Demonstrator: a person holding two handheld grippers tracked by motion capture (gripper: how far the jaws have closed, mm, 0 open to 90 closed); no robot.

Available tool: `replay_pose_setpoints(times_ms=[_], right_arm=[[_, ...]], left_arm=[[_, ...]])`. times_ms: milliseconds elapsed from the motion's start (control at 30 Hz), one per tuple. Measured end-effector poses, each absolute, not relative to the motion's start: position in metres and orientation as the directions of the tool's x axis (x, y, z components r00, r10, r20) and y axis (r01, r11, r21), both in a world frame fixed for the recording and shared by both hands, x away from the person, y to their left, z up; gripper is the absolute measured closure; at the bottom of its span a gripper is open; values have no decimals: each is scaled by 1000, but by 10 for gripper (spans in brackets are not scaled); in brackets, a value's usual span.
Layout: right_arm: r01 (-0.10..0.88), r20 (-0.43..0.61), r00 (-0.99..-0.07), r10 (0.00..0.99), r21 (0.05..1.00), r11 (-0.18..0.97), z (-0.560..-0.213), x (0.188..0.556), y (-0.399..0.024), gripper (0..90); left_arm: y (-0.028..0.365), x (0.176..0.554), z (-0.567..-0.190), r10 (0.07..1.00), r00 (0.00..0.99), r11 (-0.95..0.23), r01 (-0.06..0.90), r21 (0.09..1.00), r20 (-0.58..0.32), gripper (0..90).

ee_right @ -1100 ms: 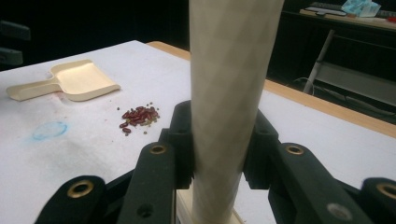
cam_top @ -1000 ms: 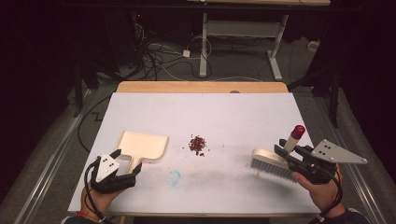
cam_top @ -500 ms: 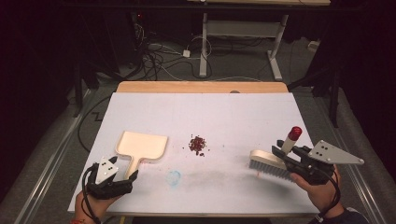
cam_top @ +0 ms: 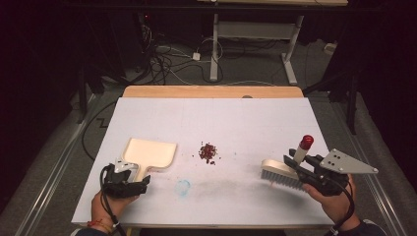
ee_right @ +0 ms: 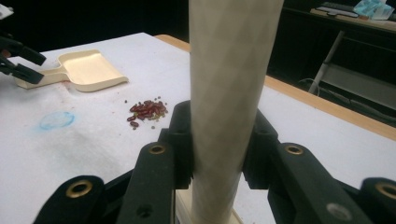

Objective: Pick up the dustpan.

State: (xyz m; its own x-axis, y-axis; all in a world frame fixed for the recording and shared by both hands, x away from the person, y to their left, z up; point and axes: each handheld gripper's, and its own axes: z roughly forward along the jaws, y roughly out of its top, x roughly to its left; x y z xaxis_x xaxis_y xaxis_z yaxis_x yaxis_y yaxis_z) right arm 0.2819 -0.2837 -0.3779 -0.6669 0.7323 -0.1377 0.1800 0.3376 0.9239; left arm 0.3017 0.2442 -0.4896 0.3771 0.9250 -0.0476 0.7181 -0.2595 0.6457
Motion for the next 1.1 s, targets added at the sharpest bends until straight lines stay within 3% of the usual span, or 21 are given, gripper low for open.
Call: replay_pose_setpoints(times_ms=[33,67,167,433,1100], right_arm=[[181,-139,-668,731,923,341,-378,282,-284,699],[189,-133,-668,732,922,339,-379,282,-283,699],[187,-136,-671,729,921,343,-380,282,-282,699],[197,-125,-680,722,918,344,-382,284,-277,700],[230,-114,-666,737,909,348,-388,289,-277,700]], left_arm=[[244,306,-492,929,365,-248,728,639,-55,221],[244,313,-496,927,370,-252,744,619,-67,362],[243,317,-496,929,367,-252,738,627,-58,402],[243,327,-498,913,405,-279,708,648,-49,634],[247,336,-477,876,482,-341,638,690,-13,641]])
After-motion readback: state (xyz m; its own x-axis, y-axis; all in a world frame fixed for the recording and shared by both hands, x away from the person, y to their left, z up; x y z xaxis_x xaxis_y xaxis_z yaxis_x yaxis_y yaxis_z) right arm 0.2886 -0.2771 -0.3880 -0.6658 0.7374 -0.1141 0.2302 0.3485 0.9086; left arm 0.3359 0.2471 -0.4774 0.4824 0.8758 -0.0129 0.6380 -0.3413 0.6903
